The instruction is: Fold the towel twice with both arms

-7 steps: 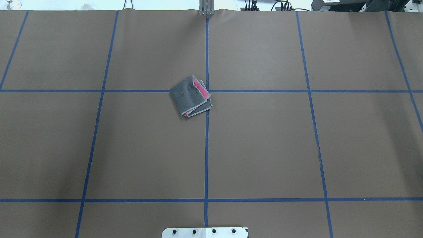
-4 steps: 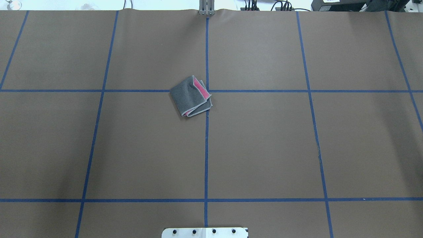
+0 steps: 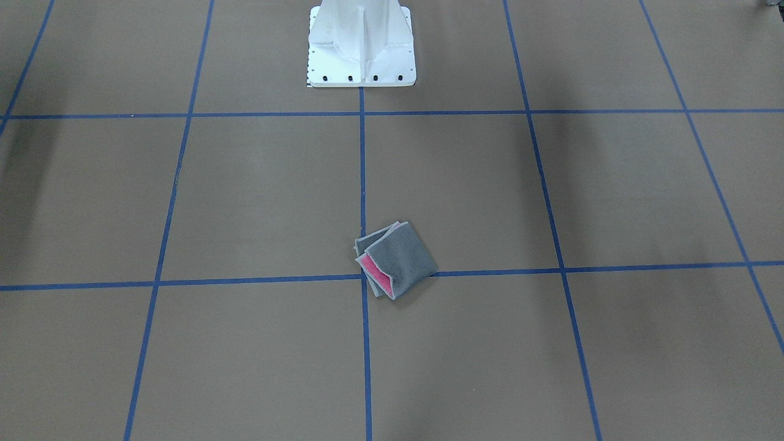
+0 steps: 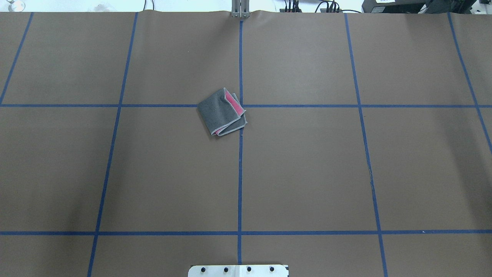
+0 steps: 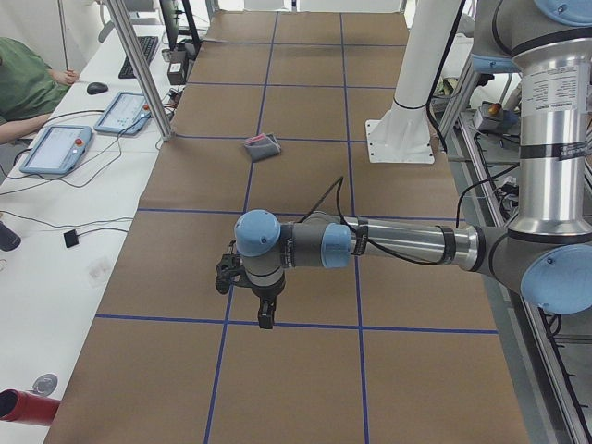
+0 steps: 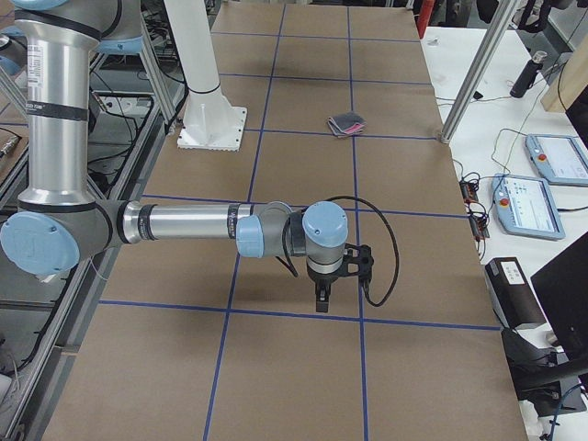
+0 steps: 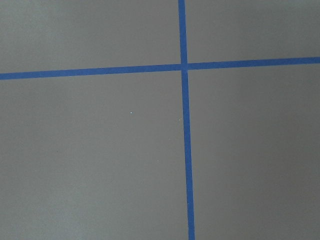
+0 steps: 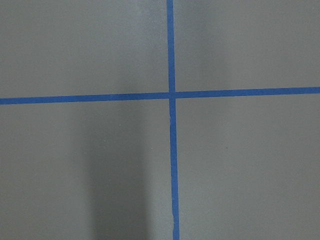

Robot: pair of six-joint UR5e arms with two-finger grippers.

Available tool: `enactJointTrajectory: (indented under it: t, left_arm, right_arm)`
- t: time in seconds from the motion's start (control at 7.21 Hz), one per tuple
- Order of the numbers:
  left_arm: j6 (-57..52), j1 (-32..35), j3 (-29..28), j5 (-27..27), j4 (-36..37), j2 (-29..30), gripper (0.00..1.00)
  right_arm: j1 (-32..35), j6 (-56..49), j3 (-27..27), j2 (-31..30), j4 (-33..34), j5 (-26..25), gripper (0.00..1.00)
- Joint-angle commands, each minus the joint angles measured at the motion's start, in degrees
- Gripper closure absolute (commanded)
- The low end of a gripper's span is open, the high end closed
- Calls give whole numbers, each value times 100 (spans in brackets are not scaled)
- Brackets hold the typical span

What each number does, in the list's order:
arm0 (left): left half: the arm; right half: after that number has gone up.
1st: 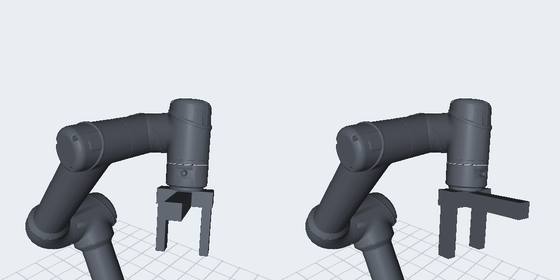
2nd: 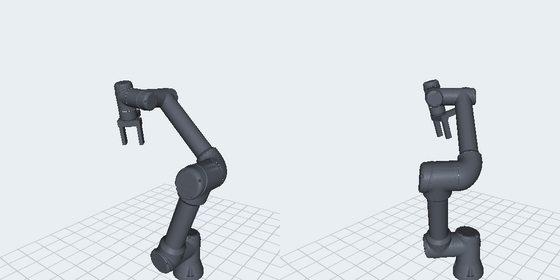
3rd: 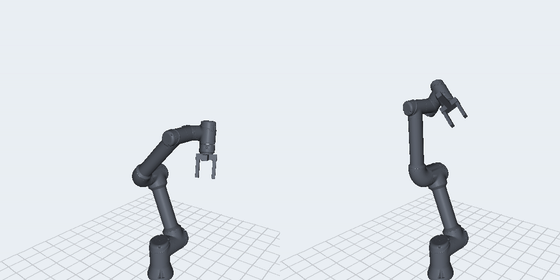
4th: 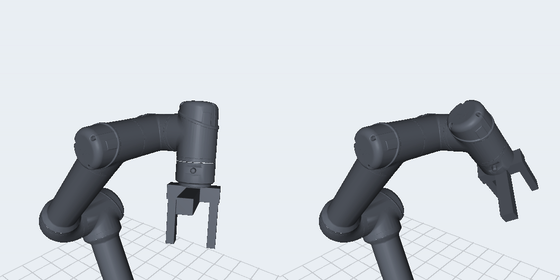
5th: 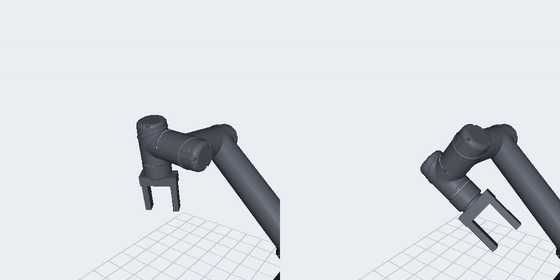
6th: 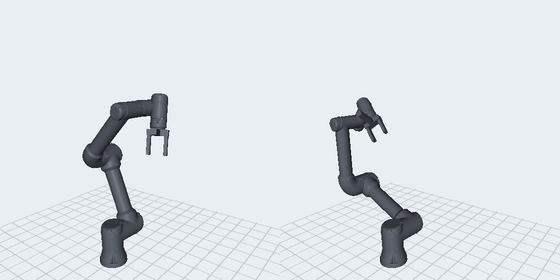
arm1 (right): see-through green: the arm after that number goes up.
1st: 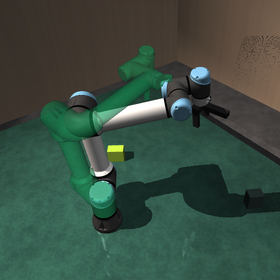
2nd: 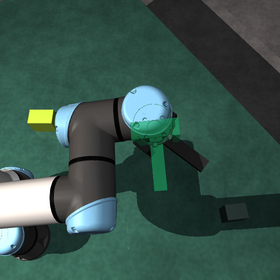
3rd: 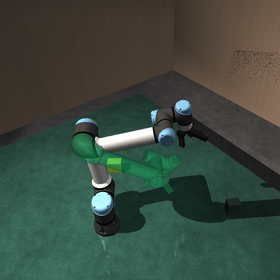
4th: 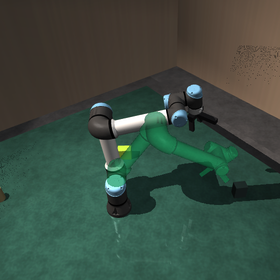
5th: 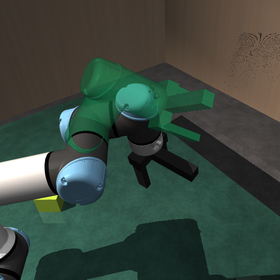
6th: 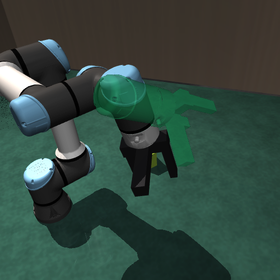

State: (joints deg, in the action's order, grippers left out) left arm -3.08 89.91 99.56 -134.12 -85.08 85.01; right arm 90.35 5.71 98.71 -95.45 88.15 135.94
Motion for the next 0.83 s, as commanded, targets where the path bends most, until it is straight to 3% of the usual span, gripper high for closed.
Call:
enactJointTrajectory:
  t: [0.0, 0.69]
  left_arm:
    - [0, 0, -6, 0, 0, 7, 0]
    - [0, 0, -42, -9, 0, 51, 0]
  right_arm:
    - [0, 0, -1, 0, 0, -6, 0]
    - [0, 0, 34, -26, -9, 3, 0]
